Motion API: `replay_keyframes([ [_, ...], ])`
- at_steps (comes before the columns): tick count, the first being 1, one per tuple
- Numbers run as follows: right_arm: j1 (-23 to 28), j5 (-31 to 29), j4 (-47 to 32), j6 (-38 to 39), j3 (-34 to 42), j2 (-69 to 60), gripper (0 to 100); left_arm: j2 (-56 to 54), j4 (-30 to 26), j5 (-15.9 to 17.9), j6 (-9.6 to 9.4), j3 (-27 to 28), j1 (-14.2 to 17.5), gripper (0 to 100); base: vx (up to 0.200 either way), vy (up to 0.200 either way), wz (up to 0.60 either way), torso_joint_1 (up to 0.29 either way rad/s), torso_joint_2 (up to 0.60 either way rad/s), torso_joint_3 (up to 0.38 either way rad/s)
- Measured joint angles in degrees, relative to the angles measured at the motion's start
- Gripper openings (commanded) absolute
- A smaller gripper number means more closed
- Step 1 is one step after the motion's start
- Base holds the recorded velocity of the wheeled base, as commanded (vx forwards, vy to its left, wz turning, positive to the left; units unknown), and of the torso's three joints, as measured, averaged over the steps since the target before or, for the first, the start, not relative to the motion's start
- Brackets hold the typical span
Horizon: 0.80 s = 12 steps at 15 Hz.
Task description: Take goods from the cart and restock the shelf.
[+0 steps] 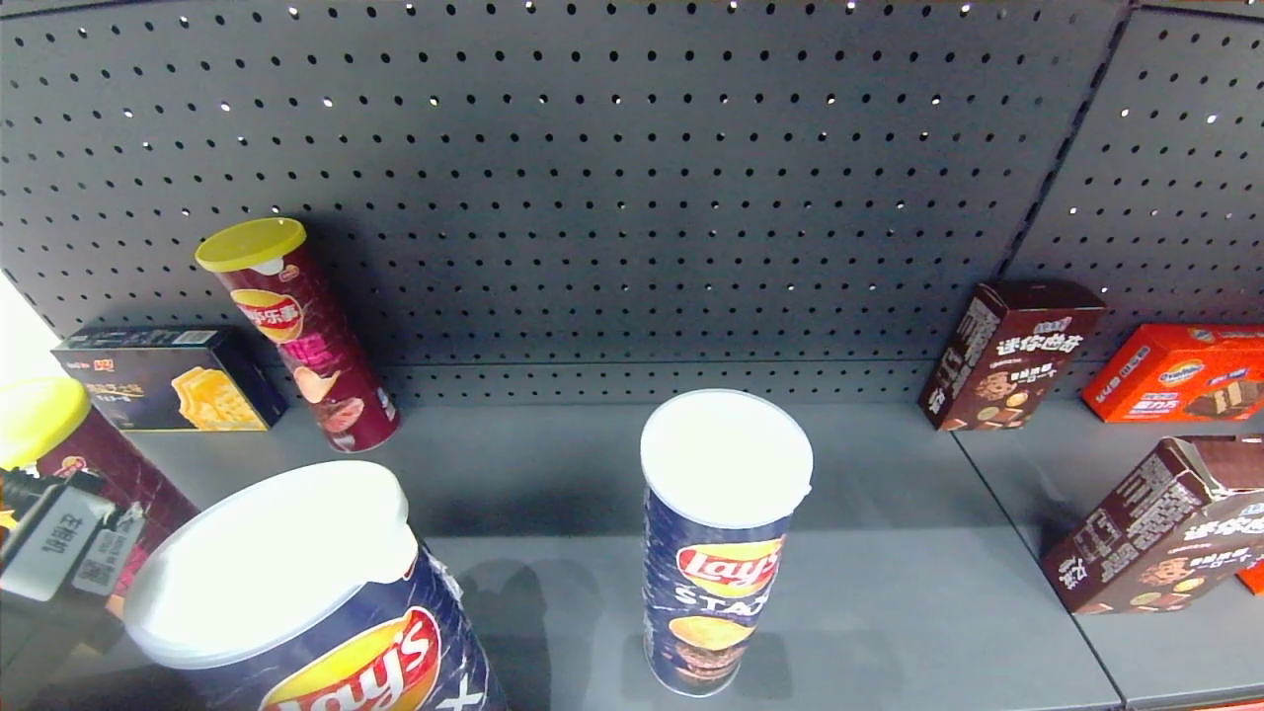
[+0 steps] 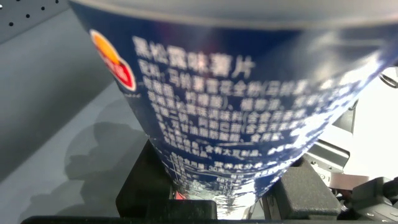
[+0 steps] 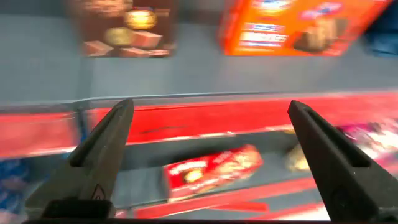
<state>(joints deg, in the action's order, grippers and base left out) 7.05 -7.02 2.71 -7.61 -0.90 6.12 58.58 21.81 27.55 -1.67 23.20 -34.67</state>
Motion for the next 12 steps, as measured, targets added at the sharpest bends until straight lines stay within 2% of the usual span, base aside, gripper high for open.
replay_keyframes([
  [2,0.12,-1.16,0.55,-0.22,0.44,-0.48,100,0.0,-0.02,0.04,-0.02,0.06,-0.05,0,0.0,0.0,0.0,0.0,0.0,0.0],
  [3,0.12,2.02,1.45,0.77,0.57,-0.63,100,0.0,0.06,0.04,-0.1,0.06,-0.06,0,0.0,0.0,0.0,0.0,0.0,0.0],
  [4,0.12,4.32,2.33,4.71,0.63,-0.72,100,0.0,0.06,0.11,-0.11,0.06,-0.17,0,0.0,0.0,0.0,0.0,0.0,0.0],
  [6,0.09,4.68,1.8,10.28,0.77,-0.83,100,0.0,0.11,0.11,-0.1,0.15,-0.61,0,0.0,0.0,0.0,0.0,0.0,0.0],
  [7,0.09,1.78,1.48,11.79,0.8,-0.85,100,0.02,0.52,0.12,-0.1,0.12,-0.83,0,0.0,0.0,0.0,0.0,0.0,0.0],
  [8,0.15,-3.54,1.19,12.34,0.83,-0.87,100,0.02,0.85,0.12,-0.1,-0.02,-0.94,0,0.0,0.0,0.0,0.0,0.0,0.0],
  [9,0.12,-5.71,1.01,12.2,0.85,-0.87,100,0.07,0.9,0.12,-0.1,-0.07,-1.0,0,0.0,0.0,0.0,0.0,0.0,0.0],
  [10,0.12,-2.36,0.62,11.41,0.85,-0.87,100,0.1,0.93,0.12,-0.1,-0.07,-1.07,0,0.0,0.0,0.0,0.0,0.0,0.0],
  [12,0.09,9.89,-1.05,5.83,0.9,-0.87,100,0.1,0.94,0.15,-0.1,-0.18,-1.1,0,0.0,0.0,0.0,0.0,0.0,0.0],
])
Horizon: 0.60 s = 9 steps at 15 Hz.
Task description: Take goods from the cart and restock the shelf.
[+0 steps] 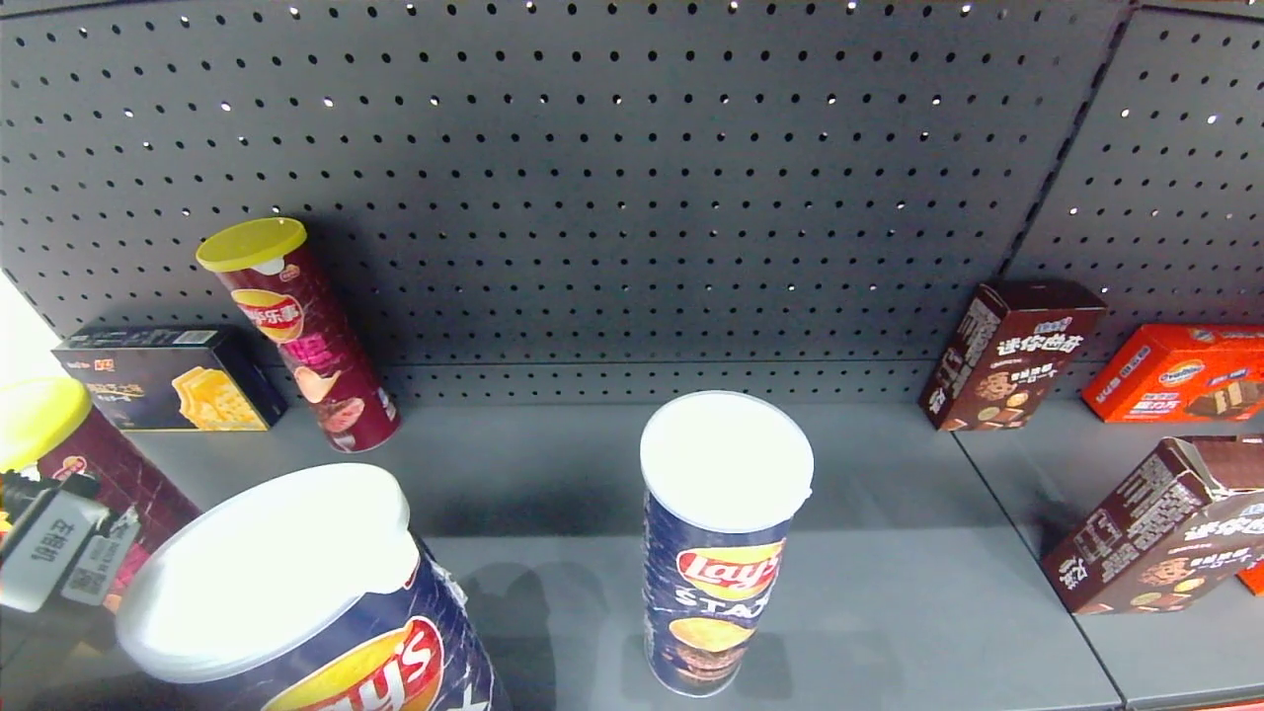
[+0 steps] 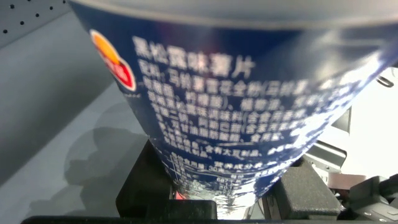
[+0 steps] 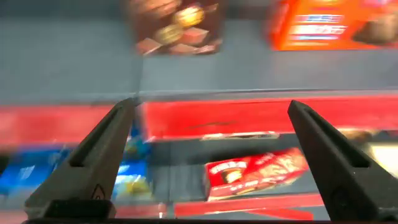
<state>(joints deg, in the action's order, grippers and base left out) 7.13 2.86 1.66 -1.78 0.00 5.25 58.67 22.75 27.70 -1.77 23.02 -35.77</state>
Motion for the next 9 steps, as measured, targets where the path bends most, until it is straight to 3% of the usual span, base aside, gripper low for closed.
replay_keyframes([
  [7,0.0,-0.9,-1.34,1.1,0.0,0.04,100,0.26,-0.09,-0.26,0.18,2.19,0.6,0,0.0,0.0,0.0,0.0,0.0,0.0],
  [9,0.0,-0.95,-1.34,1.1,0.0,0.06,100,0.43,-0.22,-2.0,-0.59,4.62,0.73,0,0.0,0.0,0.0,0.0,0.0,0.0],
])
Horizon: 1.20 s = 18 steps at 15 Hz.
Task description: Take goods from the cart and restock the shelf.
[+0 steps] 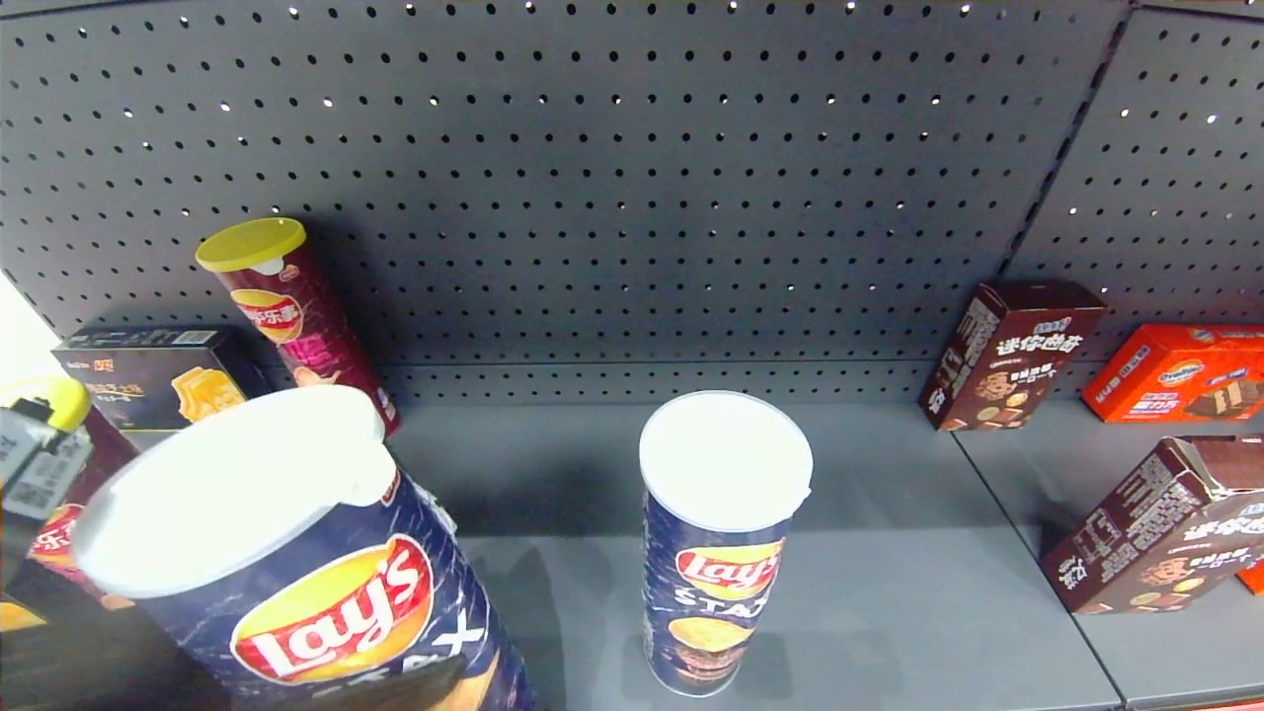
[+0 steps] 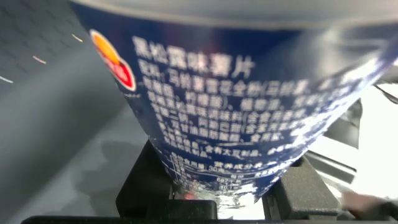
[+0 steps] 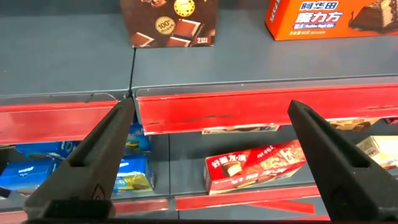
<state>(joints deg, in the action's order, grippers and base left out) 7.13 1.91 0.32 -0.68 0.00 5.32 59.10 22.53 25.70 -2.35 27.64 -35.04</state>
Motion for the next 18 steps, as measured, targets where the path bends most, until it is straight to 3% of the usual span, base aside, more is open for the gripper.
replay_keyframes([
  [4,0.0,0.0,0.0,0.02,0.0,0.05,100,0.82,-1.93,-2.24,-6.35,5.13,0.45,0,0.0,0.0,0.0,0.0,0.0,0.0],
  [14,0.0,-0.02,0.0,0.0,0.0,0.09,100,14.79,-2.01,3.21,-8.16,19.1,5.99,0,0.0,0.0,0.0,0.0,0.0,0.0],
  [18,0.0,0.0,0.0,0.02,0.0,0.09,100,22.54,-2.0,8.16,-10.58,25.28,9.94,0,0.0,0.0,0.0,0.0,0.0,0.0],
])
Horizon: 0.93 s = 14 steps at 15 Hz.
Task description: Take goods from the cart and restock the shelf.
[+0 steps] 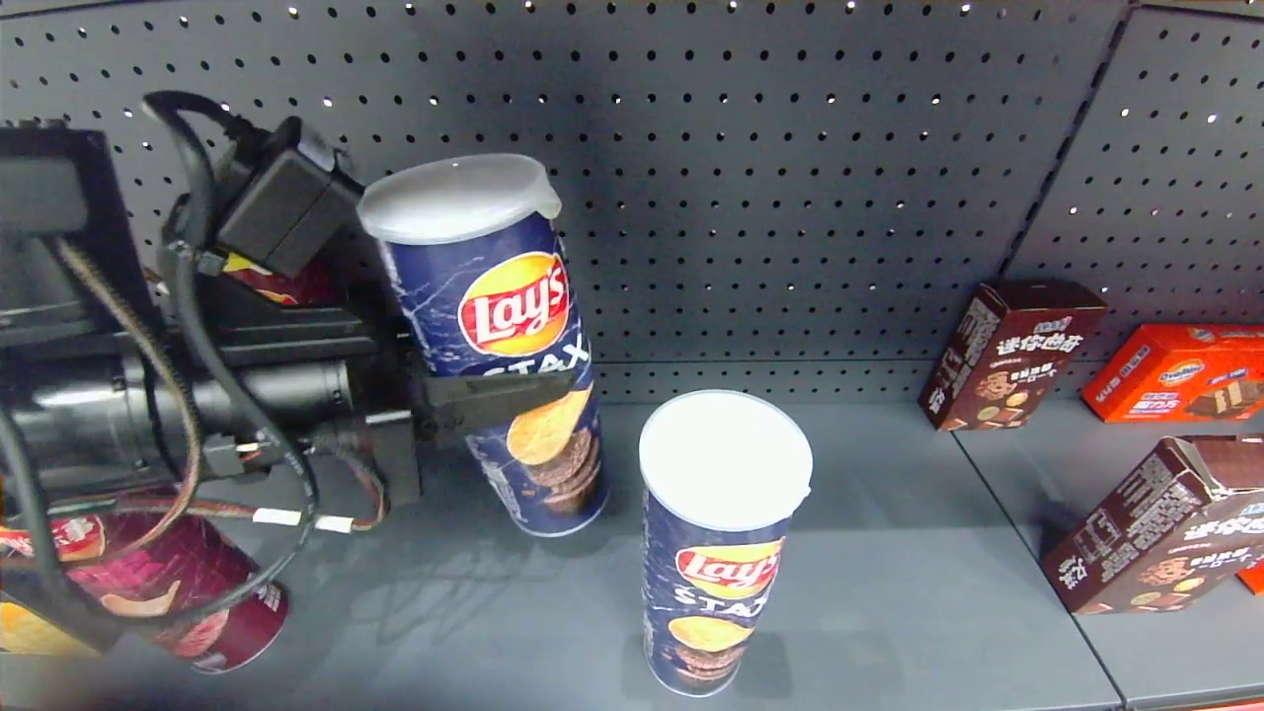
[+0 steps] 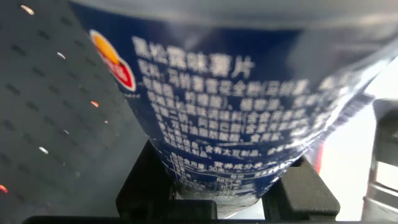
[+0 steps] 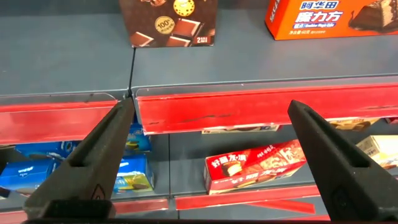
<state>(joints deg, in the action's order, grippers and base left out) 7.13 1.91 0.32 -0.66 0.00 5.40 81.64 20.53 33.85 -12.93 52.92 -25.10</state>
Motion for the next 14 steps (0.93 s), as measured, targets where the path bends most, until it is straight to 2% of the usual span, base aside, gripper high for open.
replay_keyframes([
  [2,-0.02,0.0,0.01,0.0,0.0,0.02,100,4.08,-0.22,1.17,-0.44,4.18,1.07,0,0.0,0.0,0.0,0.0,0.0,0.0],
  [4,0.0,-0.02,0.0,-0.02,0.0,0.05,100,6.84,-3.95,3.5,-0.99,7.08,1.38,0,0.0,0.0,0.0,0.0,0.0,0.0],
  [7,0.0,0.0,0.01,-0.02,0.0,0.05,100,10.28,-5.45,5.12,-4.85,9.62,1.87,0,0.0,0.0,0.0,0.0,0.0,0.0],
  [14,0.0,0.0,0.0,-0.02,0.0,0.07,100,17.68,-5.42,5.53,-9.2,16.31,1.9,0,0.0,0.0,0.0,0.0,0.0,0.0],
])
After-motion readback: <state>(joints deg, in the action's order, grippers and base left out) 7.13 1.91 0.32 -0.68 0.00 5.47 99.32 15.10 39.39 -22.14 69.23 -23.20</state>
